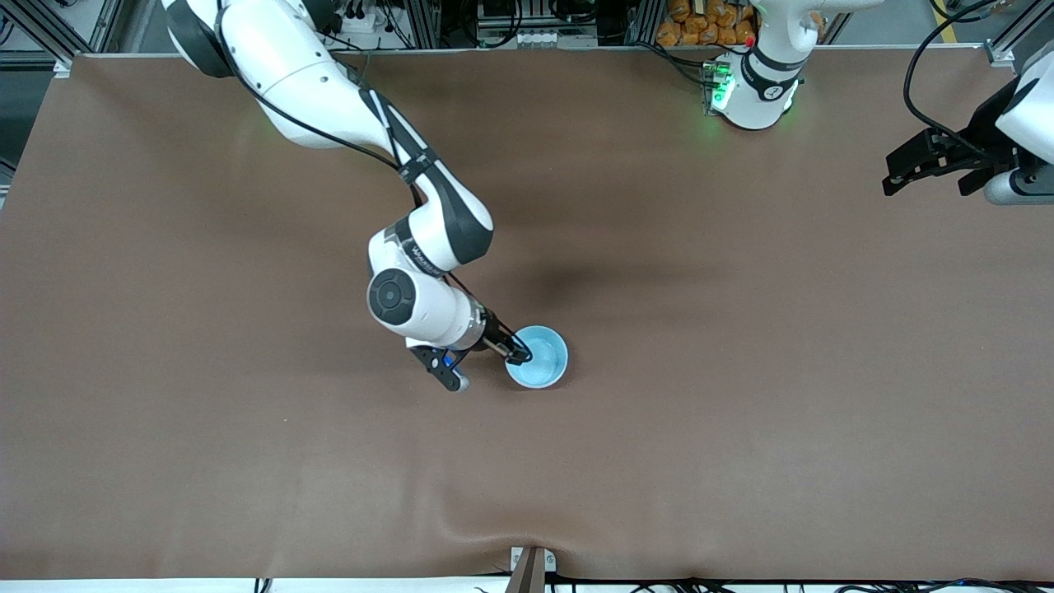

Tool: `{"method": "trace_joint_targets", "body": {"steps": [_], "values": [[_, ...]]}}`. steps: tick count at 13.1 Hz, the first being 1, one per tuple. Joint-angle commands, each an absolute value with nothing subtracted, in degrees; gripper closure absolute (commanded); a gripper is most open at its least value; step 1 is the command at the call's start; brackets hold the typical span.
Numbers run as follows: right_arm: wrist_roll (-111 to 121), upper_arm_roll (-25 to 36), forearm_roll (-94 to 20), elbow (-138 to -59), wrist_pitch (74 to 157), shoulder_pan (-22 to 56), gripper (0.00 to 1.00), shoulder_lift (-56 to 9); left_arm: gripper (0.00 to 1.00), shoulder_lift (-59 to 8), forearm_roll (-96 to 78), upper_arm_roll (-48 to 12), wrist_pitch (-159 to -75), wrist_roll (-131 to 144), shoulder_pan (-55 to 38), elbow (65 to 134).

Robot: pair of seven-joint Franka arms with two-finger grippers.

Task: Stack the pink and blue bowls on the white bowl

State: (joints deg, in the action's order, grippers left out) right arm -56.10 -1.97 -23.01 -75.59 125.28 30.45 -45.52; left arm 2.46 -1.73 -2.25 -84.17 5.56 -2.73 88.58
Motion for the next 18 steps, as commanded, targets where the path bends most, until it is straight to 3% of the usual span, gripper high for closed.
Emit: {"method": "trace_joint_targets", "body": {"steps": [1, 5, 8, 10, 15, 18], "values": [[-44.16, -1.33, -19.0, -79.18, 119.72, 26.91, 0.0, -40.36, 0.0, 2.02, -2.46, -2.2, -84.2, 4.83, -2.9, 87.54], [-26.85, -0.97, -17.67, -90.5, 116.81, 19.01, 0.0, -29.03, 0.0, 1.58, -2.46, -2.2, -84.2, 4.83, -2.81, 87.54], [-13.49, -0.79, -17.49, -104.11, 116.72, 12.5, 0.0, -16.74, 0.0, 1.58, -2.46, -2.2, -84.2, 4.83, -2.81, 87.54], [-5.84, -0.79, -15.48, -109.14, 115.85, 7.85, 0.0, -10.31, 0.0, 1.58, -2.46, -2.28, -84.2, 4.83, -2.81, 87.54], [0.09, 0.09, -4.15, -107.67, 107.77, 3.61, 0.0, -2.56, 0.0, 1.58, -2.55, -2.2, -84.2, 4.92, -2.81, 87.45], [0.18, 0.09, -2.38, -100.4, 98.48, 1.76, 0.0, -1.23, 0.0, 1.58, -2.55, -2.29, -84.29, 4.92, -2.9, 87.54]]}}
